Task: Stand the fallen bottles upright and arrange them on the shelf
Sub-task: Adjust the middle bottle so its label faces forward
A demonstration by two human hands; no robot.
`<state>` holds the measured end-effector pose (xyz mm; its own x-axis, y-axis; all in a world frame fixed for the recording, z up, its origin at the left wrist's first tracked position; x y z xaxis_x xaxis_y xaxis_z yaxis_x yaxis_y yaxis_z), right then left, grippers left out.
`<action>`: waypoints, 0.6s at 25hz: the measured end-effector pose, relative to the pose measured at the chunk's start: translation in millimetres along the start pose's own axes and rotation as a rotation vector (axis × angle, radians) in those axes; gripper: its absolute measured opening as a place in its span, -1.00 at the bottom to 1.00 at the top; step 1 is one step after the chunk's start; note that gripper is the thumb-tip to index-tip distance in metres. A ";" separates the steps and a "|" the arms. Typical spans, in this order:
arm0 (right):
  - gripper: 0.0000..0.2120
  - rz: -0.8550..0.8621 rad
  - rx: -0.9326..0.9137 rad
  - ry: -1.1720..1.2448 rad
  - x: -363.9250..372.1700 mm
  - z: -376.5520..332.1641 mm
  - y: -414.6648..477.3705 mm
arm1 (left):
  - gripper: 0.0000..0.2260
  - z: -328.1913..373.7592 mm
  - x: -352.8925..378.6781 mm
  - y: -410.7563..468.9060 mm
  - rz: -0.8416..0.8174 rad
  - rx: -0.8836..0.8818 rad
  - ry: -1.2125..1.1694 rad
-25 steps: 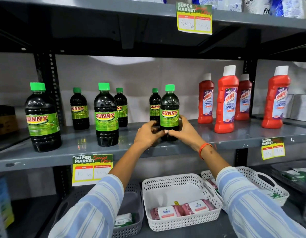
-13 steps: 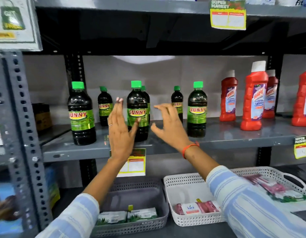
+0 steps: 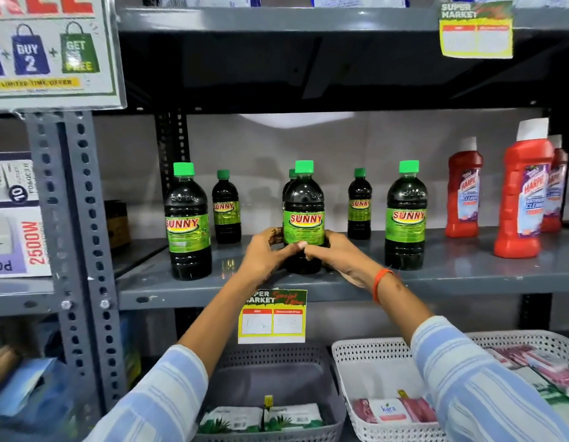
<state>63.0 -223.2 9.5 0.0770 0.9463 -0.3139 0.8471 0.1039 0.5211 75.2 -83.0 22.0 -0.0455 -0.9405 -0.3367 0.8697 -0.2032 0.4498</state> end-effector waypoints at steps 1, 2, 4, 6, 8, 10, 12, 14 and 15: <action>-0.75 -0.005 -0.003 0.001 0.5 -0.6 -0.1 | -0.62 -1.9 0.0 1.2 0.008 -0.007 0.003; -0.81 -0.010 -0.005 0.001 1.3 -0.7 -0.5 | -0.60 -3.8 -0.2 1.7 0.014 -0.013 0.000; -0.90 -0.023 -0.010 -0.003 2.3 -0.6 -1.5 | -0.58 -5.8 -0.7 0.6 0.027 -0.013 -0.008; -0.93 -0.020 -0.016 -0.011 1.0 -1.6 -2.9 | -0.57 -6.5 -0.4 0.0 0.039 -0.021 -0.011; -0.88 -0.013 -0.009 -0.022 0.2 -2.8 -3.8 | -0.50 -7.4 -0.1 0.2 0.035 -0.038 -0.009; -0.65 -0.008 -0.001 -0.011 1.2 -5.5 -5.1 | -0.35 -6.0 -2.1 -2.4 0.056 -0.051 -0.041; -0.40 0.050 -0.023 0.037 0.4 -9.5 -7.1 | -0.30 -2.1 -8.6 -10.8 0.160 -0.036 -0.095; -0.32 0.271 -0.115 0.021 -10.9 -16.9 -9.2 | -0.32 5.2 -21.8 -29.2 0.343 0.077 -0.054; -0.34 0.437 -0.189 -0.033 -19.3 -25.4 -14.2 | -0.30 10.2 -28.8 -42.1 0.440 0.160 0.029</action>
<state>36.2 -235.2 28.3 0.4241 0.9039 -0.0563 0.6211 -0.2451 0.7444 34.9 -50.1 21.2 0.3267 -0.9390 -0.1076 0.7165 0.1718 0.6761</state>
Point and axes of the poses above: each hand's wrist, its own y-axis towards the middle knuckle, its own x-axis out of the palm, z = x × y, the point moved 7 cm from there along y, towards the middle knuckle, and after that the axes turned 9 degrees about -x, right-handed, at the moved point
